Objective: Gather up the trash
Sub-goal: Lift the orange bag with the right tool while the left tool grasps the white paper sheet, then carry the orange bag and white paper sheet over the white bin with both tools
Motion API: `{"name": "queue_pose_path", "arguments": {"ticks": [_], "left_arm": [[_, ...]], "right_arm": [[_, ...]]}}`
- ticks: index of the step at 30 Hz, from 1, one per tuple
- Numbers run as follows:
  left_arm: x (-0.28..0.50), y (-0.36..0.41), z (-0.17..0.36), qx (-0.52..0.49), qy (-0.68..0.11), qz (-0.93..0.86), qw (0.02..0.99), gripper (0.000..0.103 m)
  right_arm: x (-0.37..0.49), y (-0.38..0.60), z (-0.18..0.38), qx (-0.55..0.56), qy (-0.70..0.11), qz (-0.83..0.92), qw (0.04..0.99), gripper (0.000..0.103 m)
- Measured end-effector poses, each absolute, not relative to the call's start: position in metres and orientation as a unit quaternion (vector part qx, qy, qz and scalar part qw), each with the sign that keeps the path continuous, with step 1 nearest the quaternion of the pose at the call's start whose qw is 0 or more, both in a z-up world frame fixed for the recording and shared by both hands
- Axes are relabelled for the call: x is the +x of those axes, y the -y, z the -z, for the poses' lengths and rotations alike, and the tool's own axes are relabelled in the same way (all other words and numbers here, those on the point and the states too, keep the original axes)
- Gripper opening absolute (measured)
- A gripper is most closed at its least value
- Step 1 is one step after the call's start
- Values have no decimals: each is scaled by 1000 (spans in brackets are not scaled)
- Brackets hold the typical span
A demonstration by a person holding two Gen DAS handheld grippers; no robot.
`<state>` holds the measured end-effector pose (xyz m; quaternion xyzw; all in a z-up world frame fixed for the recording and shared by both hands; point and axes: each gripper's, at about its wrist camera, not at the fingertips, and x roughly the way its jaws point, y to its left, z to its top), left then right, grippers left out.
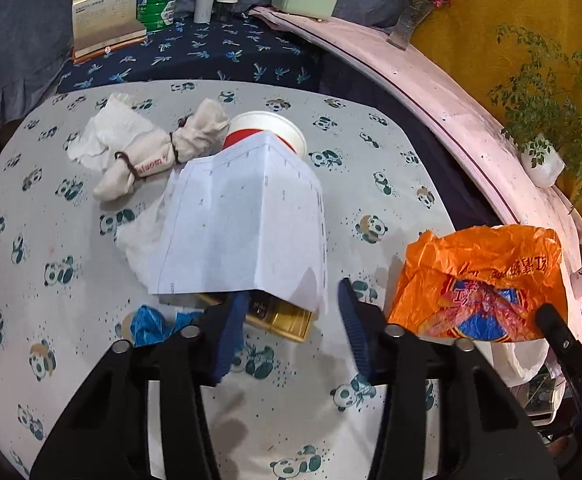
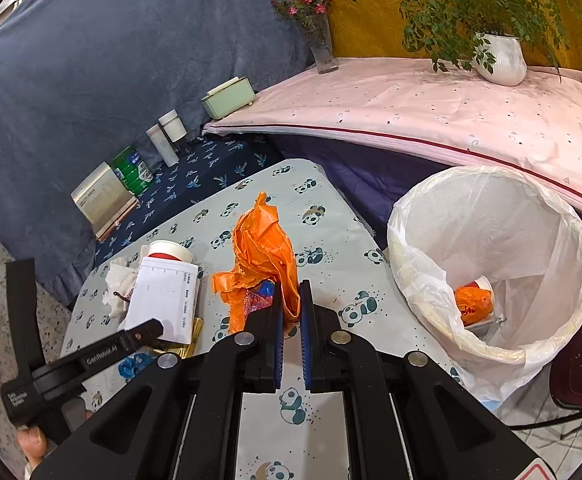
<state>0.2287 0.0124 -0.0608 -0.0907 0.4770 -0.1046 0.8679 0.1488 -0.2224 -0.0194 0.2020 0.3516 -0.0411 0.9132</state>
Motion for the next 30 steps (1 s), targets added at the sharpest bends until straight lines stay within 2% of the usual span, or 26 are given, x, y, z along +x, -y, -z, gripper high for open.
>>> {"name": "queue_pose_path", "arguments": {"ticks": [2,4,7,16,30], "left_arm": [[235,-11,62,-91,-479,103,867,35],[238,-12,63,-94,-483,104,865,14],[236,-12,57,-92,-475,108,868,6],[216,14,18,-62,-443,141,883,2],[177,118,-29,5,-403,238,884,2]], "right_arm": [[151,223,21,203,-353,40,912,7],[152,224,23,203,-354,39,912,7],[154,222,22,201,-355,36,912,7],[145,229,3,205,-331,39,920,7],[103,286,-24,222,-288,89,927,7]]}}
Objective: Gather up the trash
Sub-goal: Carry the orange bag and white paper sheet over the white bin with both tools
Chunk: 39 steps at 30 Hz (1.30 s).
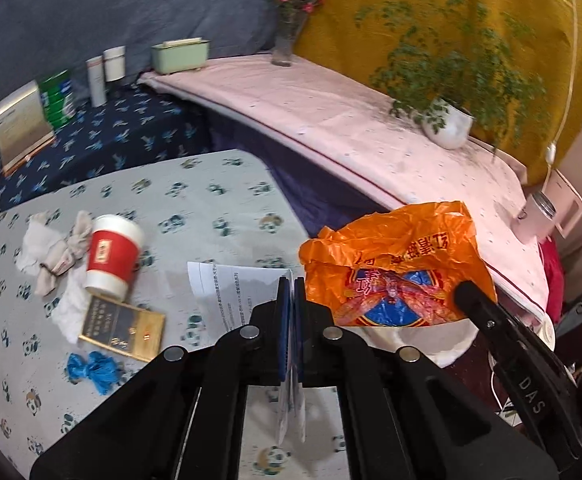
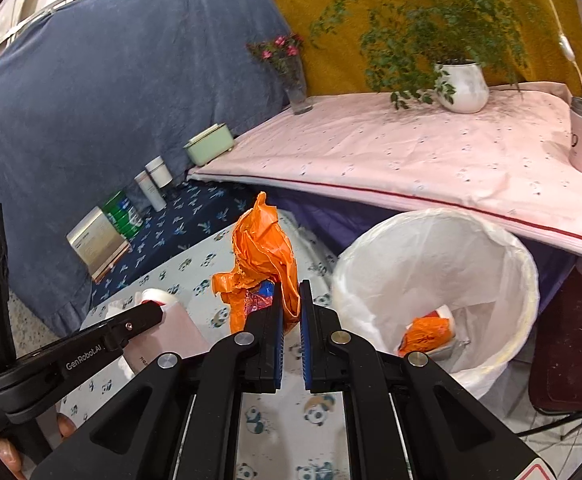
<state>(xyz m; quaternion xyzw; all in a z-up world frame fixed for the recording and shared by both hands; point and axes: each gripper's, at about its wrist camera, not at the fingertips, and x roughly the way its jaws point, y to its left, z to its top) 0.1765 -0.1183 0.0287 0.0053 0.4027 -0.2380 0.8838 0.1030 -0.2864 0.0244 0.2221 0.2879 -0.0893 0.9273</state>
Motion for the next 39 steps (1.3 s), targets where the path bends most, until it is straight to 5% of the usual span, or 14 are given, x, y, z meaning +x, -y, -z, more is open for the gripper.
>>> {"name": "queue_pose_path", "arguments": {"ticks": [34,36,39], "left_arm": [[170,273,-38,52,-410,370,832,3],[173,277,-34,48,-416,375,827,10],[176,281,-30,45,-415,365,832,45]], "right_arm": [[46,411,-8,249,-263,221,906,7],[46,416,-5,251,-263,225,904,7],[48,420,-2,250,-267,226,903,7]]}}
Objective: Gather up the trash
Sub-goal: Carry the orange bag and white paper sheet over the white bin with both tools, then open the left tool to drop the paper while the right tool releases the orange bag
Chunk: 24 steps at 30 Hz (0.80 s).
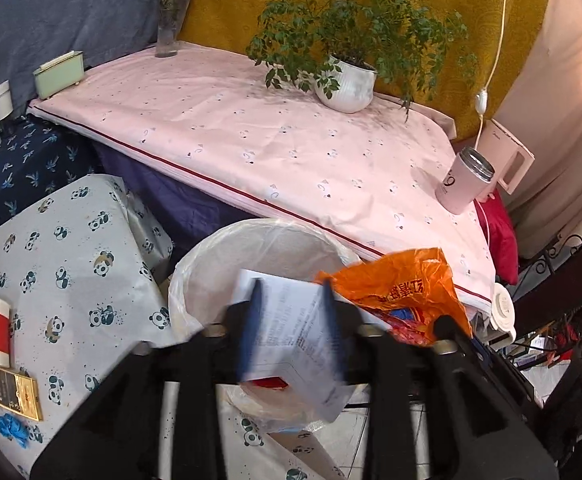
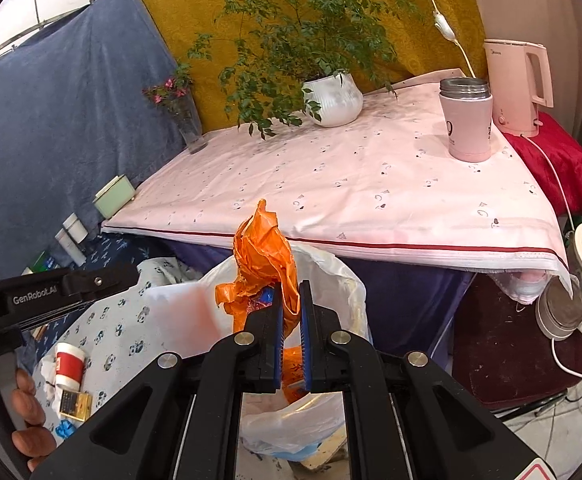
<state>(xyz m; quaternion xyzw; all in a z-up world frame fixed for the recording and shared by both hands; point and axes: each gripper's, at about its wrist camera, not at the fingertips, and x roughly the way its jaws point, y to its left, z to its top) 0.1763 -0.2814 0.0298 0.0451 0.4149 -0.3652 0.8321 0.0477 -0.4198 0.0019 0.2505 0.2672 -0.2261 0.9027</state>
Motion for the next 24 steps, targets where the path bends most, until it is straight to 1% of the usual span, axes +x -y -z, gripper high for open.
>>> {"name": "queue_pose_path", "arguments": {"ticks": [1,8,10,12,22,23,24], "left_arm": [[176,280,-30,43,-411,363,835,51],[179,268,-30,51,-401,343,848,53],[182,262,-28,48,-401,333,852,60],[184,255,-27,44,-400,328,855,62],[198,228,-21,32,-407,300,862,63],[198,226,-20,32,-407,297,863,63],[199,225,-20,32,-406,295,864,65]], "right_arm": [[48,420,-1,249,-268,226,903,7],[60,414,5,247,-277,212,904,7],[65,411,5,243,-279,208,905,8],[70,408,6,240,-282,203,906,9],[86,393,2,226,-285,187,913,10],[88,391,2,225,-286,186,913,11],[89,389,2,225,-286,186,913,14]]}}
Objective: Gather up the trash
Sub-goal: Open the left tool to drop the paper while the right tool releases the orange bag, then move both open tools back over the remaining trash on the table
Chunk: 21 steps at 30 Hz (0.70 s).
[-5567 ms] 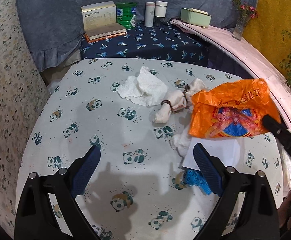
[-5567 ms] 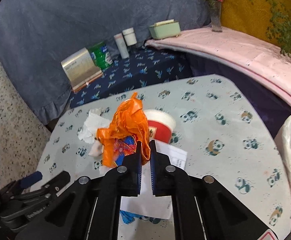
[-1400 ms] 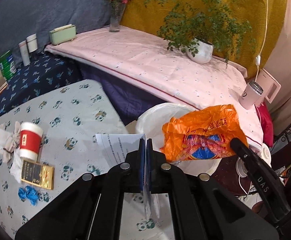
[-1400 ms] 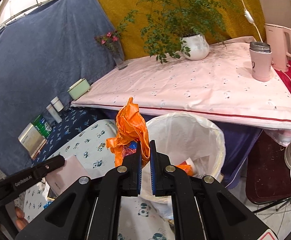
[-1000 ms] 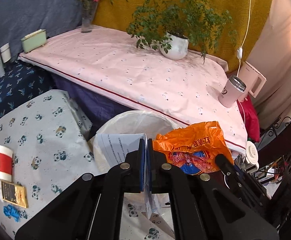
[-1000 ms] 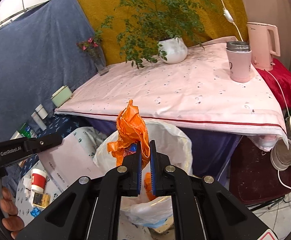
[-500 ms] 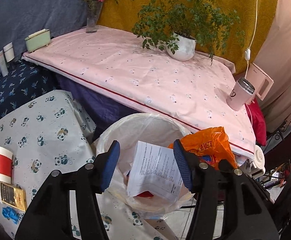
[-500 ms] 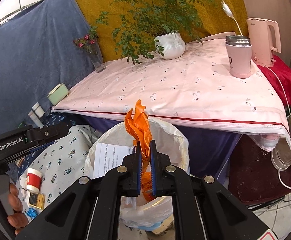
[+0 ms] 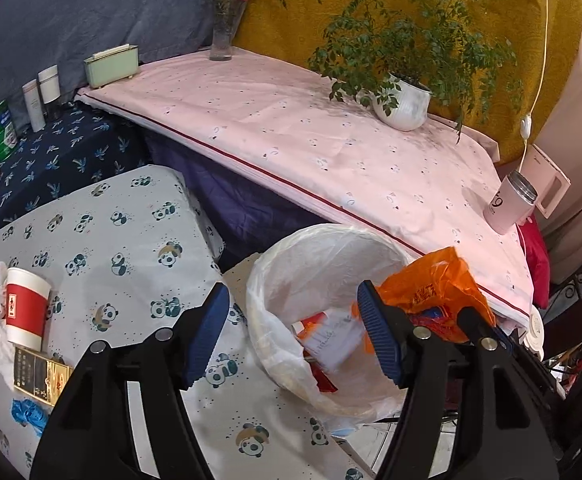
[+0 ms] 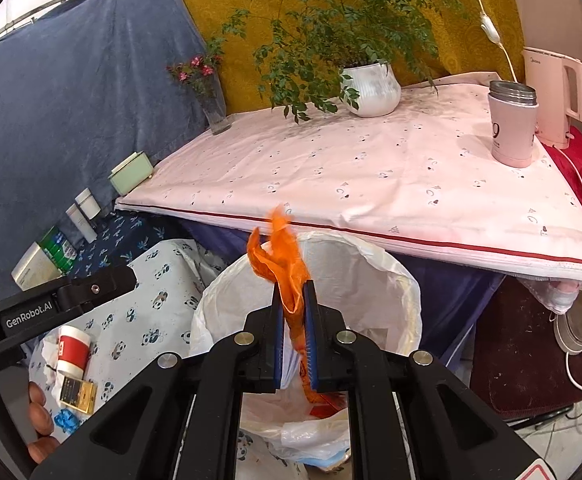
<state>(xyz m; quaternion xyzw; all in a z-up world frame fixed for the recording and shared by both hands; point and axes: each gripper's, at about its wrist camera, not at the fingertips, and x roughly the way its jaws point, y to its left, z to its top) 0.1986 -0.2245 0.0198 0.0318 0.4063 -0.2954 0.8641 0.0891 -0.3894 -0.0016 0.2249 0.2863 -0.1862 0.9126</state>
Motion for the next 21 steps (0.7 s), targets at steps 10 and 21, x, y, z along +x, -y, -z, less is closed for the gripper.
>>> {"name": "queue_pose_path", "arguments": {"ticks": [10,21], "left_arm": [[204,201,-18,22,-405,269,874,75],[208,162,-20,0,-401,240,884,83]], "right_arm": [[101,375,-1,214,-289,181,915,22],[105,349,-15,202,-284,170,922,31]]}}
